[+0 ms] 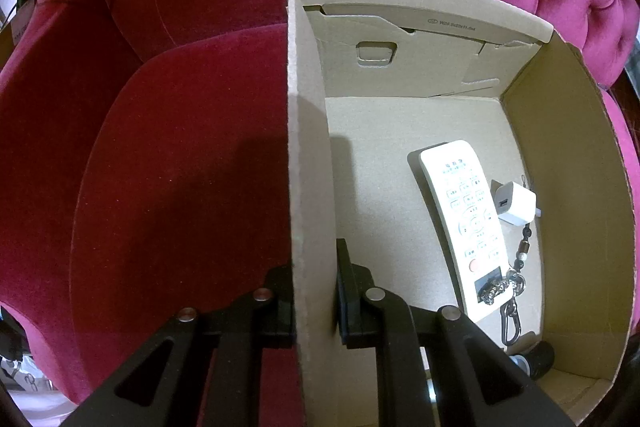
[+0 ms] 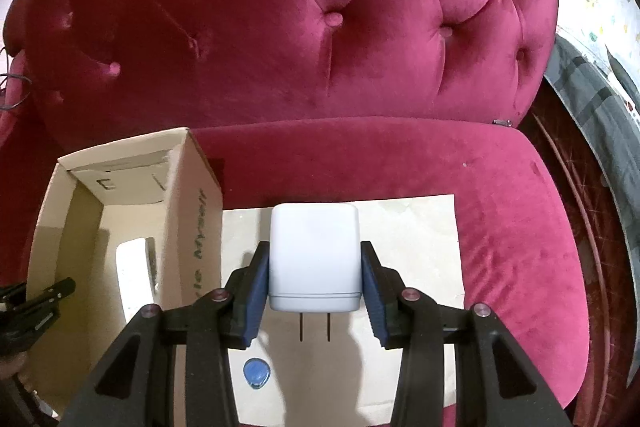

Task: Organize rigid objects
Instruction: 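Lift the larger white charger and carry it with the right gripper into the box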

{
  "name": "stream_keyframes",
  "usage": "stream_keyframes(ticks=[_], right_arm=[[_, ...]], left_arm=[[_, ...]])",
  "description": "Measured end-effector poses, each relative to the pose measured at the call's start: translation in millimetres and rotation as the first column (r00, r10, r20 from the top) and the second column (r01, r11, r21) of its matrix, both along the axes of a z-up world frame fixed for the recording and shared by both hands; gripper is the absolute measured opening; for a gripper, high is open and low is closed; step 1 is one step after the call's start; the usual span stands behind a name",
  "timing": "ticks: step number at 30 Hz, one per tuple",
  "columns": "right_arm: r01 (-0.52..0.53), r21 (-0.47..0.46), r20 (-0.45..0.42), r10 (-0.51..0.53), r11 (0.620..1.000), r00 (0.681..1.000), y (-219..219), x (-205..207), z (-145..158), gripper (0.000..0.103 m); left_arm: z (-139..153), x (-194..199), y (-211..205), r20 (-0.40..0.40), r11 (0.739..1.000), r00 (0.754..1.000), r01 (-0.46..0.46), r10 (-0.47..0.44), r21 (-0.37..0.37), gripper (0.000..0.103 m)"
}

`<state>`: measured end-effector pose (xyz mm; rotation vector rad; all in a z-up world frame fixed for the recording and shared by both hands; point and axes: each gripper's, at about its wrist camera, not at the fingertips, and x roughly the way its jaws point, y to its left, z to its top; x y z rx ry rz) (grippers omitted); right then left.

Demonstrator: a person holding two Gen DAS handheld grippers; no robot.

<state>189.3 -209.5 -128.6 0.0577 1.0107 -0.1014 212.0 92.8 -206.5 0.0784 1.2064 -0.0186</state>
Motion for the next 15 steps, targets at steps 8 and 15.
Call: stream_keyframes(ticks=[8, 15], right_arm=[[-0.011, -0.011, 0.014, 0.012, 1.000, 1.000, 11, -11, 18, 0.045], [-0.019, -0.016, 0.030, 0.020, 1.000, 0.999, 18, -20, 33, 0.045]], left_arm=[[0, 0, 0, 0.001, 1.000, 1.000, -0.003, 0.003, -0.004, 0.015], [0, -1, 2, 0.002, 1.000, 1.000, -0.001, 0.001, -0.004, 0.015]])
